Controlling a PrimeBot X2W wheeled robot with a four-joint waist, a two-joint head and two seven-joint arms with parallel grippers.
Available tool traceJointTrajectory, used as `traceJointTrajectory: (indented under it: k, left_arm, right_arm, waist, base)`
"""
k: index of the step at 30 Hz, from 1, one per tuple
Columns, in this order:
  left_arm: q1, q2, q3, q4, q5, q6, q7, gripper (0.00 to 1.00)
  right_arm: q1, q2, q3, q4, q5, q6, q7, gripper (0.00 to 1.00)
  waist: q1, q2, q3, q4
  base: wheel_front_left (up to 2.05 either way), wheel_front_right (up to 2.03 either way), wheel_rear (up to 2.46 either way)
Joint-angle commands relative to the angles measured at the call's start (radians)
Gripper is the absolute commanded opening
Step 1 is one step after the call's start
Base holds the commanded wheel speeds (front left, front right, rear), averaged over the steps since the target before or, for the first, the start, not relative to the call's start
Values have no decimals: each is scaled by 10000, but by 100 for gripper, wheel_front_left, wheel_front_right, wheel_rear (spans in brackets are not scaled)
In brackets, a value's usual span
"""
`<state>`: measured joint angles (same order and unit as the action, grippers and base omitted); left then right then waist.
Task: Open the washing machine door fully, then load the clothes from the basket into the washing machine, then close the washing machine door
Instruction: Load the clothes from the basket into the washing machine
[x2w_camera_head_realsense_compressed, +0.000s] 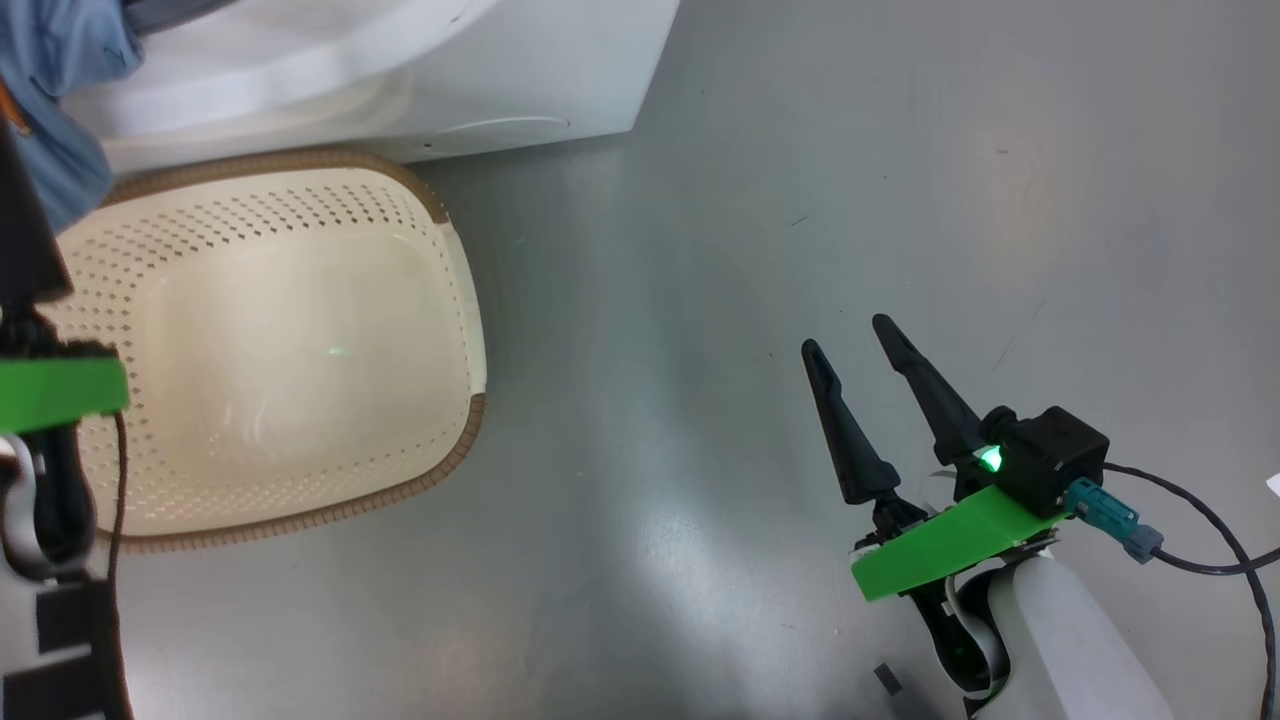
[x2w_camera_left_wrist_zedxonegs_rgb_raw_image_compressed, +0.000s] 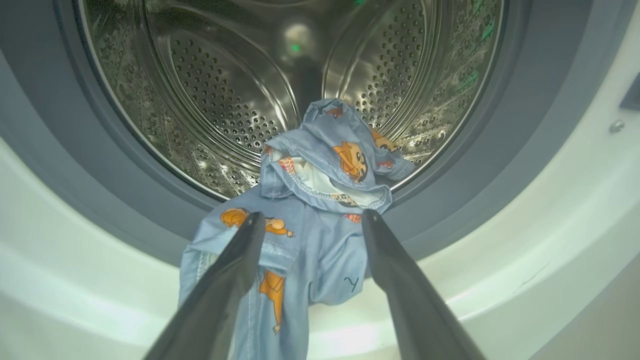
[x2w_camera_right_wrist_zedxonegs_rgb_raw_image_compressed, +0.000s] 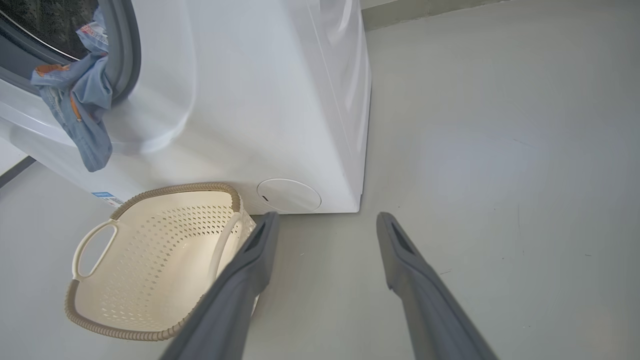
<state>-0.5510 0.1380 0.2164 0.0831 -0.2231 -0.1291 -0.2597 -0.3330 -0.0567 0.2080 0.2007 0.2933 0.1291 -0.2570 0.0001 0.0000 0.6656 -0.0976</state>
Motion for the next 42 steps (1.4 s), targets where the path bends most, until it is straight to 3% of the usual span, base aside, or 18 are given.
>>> traceJointTrajectory:
  k: [1, 8, 18, 42]
  left_arm:
    - [386, 288, 366, -345, 4, -14, -20, 100]
    - [1647, -40, 948, -556, 95, -14, -20, 100]
    - [3163, -445, 930, -556, 130, -15, -20, 100]
    - [5044, -749, 1201, -603, 373, -15, -20, 100]
  right_arm:
    - [187, 65, 216, -156, -36, 16, -48, 100]
    - [175, 65, 236, -158, -55, 16, -48, 100]
    - [106, 65, 229, -114, -114, 16, -48, 100]
    - [139, 65, 169, -89, -82, 16, -48, 100]
  waist:
    - [-1, 0, -18, -5]
    - [-1, 0, -41, -18]
    - [-1, 0, -63, 36]
    - [-1, 0, -194, -30]
  base:
    - [0, 0, 0]
    - [0, 0, 0]
    - [0, 0, 0]
    - [0, 0, 0]
